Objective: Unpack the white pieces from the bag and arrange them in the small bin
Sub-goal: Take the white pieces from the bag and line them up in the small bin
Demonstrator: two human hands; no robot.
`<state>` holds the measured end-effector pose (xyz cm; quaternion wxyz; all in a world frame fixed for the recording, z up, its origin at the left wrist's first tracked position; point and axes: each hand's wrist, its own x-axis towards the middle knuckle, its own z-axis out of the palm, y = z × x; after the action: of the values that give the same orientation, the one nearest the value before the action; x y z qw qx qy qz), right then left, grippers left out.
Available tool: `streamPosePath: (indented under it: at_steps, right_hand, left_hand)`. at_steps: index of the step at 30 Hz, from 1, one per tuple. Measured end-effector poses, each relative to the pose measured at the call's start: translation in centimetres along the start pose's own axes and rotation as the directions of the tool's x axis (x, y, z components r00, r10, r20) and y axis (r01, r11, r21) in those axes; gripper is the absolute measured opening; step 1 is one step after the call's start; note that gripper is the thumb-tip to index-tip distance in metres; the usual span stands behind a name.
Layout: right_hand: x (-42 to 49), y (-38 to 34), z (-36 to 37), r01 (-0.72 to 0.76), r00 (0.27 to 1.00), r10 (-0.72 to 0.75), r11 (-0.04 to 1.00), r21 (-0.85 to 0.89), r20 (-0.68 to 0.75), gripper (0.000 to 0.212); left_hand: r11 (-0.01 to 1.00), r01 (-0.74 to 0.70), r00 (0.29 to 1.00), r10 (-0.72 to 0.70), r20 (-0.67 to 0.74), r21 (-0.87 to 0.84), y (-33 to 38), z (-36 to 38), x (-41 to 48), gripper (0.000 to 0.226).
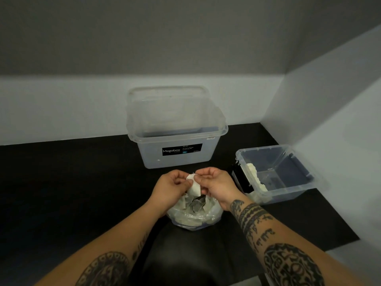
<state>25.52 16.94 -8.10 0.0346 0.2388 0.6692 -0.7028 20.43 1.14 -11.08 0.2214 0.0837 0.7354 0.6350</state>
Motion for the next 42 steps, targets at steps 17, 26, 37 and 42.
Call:
streamPosePath:
  at_steps: [17, 26, 37, 42]
  right_hand:
    - [0.7, 4.7, 0.7, 0.111, 0.993, 0.037, 0.095, -0.989, 0.115, 0.023]
    - [0.8, 4.1, -1.1, 0.131, 0.988, 0.012, 0.475, -0.87, 0.155, 0.017]
    - [-0.8, -0.8, -1.1, 0.176, 0.984, -0.165, 0.928, -0.329, 0.061, 0.025]
    - [-0.5, -0.6, -1.0, 0.187, 0.982, -0.181, 0.947, -0.261, 0.047, 0.014]
  left_hand:
    - [0.952, 0.257, 0.966, -0.251, 0.053, -0.169, -0.8, -1.6, -0.2, 0.019]
    - [0.972, 0.227, 0.974, -0.225, 0.03, -0.065, -0.7, -0.9, -0.5, 0.015]
    - [0.897, 0.356, 0.92, -0.288, 0.266, -0.261, 1.4, -0.1, -0.5, 0.028]
    - [0.872, 0.344, 0.919, -0.237, 0.315, -0.349, 1.3, 0.2, -0.5, 0.027]
